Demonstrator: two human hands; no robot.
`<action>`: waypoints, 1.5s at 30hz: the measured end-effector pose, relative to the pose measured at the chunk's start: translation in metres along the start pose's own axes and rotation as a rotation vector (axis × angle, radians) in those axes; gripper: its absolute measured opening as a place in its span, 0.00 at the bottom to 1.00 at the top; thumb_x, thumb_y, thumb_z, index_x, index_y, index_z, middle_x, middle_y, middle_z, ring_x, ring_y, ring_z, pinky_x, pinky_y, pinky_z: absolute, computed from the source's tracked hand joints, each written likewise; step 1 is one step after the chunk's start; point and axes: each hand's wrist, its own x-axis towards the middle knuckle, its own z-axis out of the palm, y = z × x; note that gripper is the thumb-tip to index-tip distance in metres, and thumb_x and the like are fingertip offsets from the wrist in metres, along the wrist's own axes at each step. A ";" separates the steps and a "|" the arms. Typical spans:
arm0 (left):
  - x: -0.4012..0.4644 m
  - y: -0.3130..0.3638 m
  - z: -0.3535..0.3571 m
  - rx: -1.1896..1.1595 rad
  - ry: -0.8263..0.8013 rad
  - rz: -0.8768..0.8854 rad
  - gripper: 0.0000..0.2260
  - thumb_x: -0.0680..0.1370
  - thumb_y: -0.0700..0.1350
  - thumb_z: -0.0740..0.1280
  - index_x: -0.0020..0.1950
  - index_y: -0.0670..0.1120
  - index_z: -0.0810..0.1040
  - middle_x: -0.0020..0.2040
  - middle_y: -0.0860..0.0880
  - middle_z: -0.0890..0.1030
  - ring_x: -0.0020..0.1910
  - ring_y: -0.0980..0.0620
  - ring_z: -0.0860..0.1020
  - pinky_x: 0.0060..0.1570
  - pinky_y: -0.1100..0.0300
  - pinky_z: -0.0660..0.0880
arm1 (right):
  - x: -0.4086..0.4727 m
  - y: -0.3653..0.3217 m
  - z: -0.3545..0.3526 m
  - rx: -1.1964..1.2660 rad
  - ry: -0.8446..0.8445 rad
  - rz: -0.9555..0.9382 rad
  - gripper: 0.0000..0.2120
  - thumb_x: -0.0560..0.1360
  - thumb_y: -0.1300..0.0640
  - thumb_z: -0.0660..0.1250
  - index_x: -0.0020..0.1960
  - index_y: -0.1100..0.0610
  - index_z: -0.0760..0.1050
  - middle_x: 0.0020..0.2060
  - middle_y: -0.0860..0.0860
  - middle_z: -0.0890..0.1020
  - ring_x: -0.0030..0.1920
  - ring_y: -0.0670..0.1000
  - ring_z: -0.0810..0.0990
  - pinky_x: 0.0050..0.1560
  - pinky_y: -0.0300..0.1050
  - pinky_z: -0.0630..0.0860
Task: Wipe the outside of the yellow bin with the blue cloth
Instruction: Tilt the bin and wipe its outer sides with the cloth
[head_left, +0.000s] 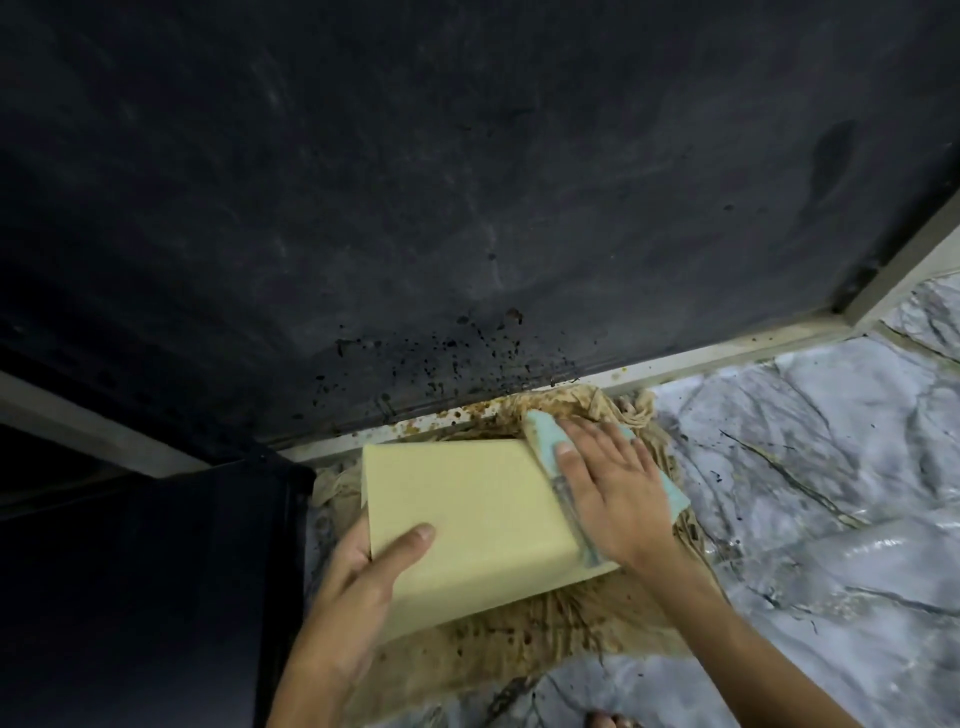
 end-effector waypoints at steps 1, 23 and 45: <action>0.001 -0.002 -0.001 0.008 -0.007 0.003 0.20 0.72 0.43 0.73 0.64 0.47 0.82 0.59 0.47 0.89 0.63 0.43 0.83 0.71 0.41 0.73 | -0.001 0.000 -0.001 -0.002 -0.006 0.014 0.34 0.78 0.35 0.34 0.80 0.43 0.53 0.81 0.43 0.57 0.81 0.47 0.47 0.79 0.52 0.39; 0.012 0.018 -0.017 0.099 -0.046 0.012 0.24 0.68 0.38 0.76 0.65 0.45 0.82 0.53 0.51 0.90 0.58 0.46 0.86 0.63 0.45 0.77 | 0.014 0.043 0.000 0.380 0.191 -0.044 0.15 0.84 0.48 0.59 0.61 0.53 0.81 0.51 0.50 0.82 0.55 0.53 0.80 0.52 0.42 0.71; -0.036 0.102 0.037 1.683 -0.438 0.474 0.27 0.84 0.39 0.58 0.77 0.65 0.65 0.68 0.48 0.80 0.68 0.44 0.77 0.62 0.51 0.73 | -0.022 -0.015 -0.115 0.296 0.415 -0.398 0.23 0.84 0.45 0.53 0.72 0.54 0.73 0.70 0.47 0.76 0.75 0.48 0.66 0.76 0.47 0.62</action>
